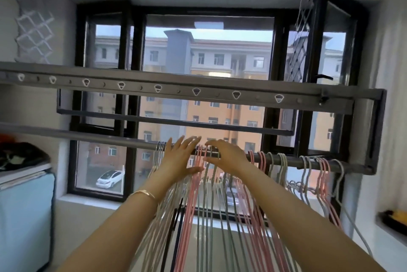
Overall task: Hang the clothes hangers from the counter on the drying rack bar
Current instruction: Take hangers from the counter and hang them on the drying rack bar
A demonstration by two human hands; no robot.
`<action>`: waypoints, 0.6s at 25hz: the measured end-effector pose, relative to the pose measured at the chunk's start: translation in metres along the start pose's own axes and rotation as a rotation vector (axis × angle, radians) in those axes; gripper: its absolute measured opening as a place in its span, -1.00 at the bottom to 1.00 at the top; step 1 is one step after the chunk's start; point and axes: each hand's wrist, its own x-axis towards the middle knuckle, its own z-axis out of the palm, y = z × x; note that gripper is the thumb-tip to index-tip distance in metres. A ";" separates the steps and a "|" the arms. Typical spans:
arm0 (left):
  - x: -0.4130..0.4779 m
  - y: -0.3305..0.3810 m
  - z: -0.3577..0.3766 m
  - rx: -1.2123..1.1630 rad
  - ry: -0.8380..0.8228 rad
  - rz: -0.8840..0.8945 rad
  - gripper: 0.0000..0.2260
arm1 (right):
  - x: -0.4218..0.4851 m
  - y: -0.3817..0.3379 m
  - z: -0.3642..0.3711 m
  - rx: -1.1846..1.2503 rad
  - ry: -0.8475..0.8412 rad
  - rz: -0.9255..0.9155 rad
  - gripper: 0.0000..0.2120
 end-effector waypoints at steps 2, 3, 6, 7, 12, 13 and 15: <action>0.011 -0.003 0.002 0.000 -0.018 0.039 -0.34 | -0.007 0.010 -0.003 0.062 -0.002 0.000 -0.52; 0.013 -0.003 0.006 0.015 -0.017 0.043 -0.38 | -0.012 0.017 -0.007 0.052 -0.006 -0.005 -0.51; 0.020 0.004 0.014 0.067 0.029 0.016 -0.45 | -0.030 0.047 -0.023 -0.119 0.015 0.025 -0.42; 0.024 0.008 0.014 0.070 0.038 0.007 -0.48 | -0.035 0.058 -0.027 -0.158 0.010 0.058 -0.42; 0.033 0.035 0.018 0.055 -0.032 -0.018 -0.49 | -0.044 0.076 -0.024 -0.175 0.016 0.094 -0.48; 0.034 0.037 0.020 0.060 -0.035 -0.019 -0.48 | -0.046 0.078 -0.024 -0.165 0.015 0.091 -0.47; 0.033 0.041 0.023 0.066 -0.022 -0.021 -0.45 | -0.054 0.089 -0.030 -0.154 0.009 0.120 -0.42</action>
